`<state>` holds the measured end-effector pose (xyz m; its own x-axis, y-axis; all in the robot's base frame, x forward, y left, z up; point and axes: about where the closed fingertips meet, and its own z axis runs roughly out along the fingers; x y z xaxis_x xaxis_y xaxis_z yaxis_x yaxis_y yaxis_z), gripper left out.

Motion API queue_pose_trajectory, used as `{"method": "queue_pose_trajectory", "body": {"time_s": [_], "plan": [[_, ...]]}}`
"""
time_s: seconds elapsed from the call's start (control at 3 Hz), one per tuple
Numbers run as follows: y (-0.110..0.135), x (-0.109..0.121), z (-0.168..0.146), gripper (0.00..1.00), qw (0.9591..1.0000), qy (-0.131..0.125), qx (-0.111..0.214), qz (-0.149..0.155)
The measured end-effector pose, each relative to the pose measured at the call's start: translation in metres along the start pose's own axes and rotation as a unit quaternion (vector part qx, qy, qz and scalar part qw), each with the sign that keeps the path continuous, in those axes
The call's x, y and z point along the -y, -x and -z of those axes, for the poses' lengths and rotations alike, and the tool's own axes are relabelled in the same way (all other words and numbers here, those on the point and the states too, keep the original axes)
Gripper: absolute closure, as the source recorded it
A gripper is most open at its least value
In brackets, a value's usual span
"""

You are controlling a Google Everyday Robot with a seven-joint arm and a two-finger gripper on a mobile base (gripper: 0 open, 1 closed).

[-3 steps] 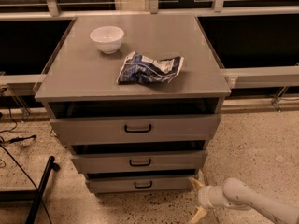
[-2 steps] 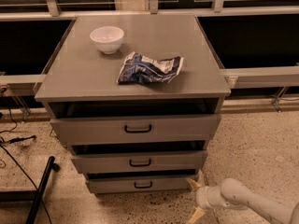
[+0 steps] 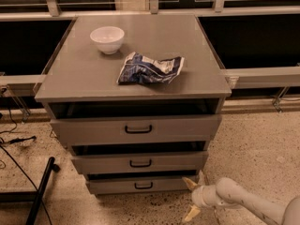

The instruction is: Open bottom drawer

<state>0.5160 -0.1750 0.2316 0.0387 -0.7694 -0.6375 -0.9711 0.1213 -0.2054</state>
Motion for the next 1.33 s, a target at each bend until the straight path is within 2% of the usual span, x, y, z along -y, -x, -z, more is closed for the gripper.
{"method": "queue_pose_trajectory", "body": {"time_s": [1.33], "plan": [[0.015, 0.020, -0.039, 0.00, 0.9992, -0.011, 0.010, 0.037]]}}
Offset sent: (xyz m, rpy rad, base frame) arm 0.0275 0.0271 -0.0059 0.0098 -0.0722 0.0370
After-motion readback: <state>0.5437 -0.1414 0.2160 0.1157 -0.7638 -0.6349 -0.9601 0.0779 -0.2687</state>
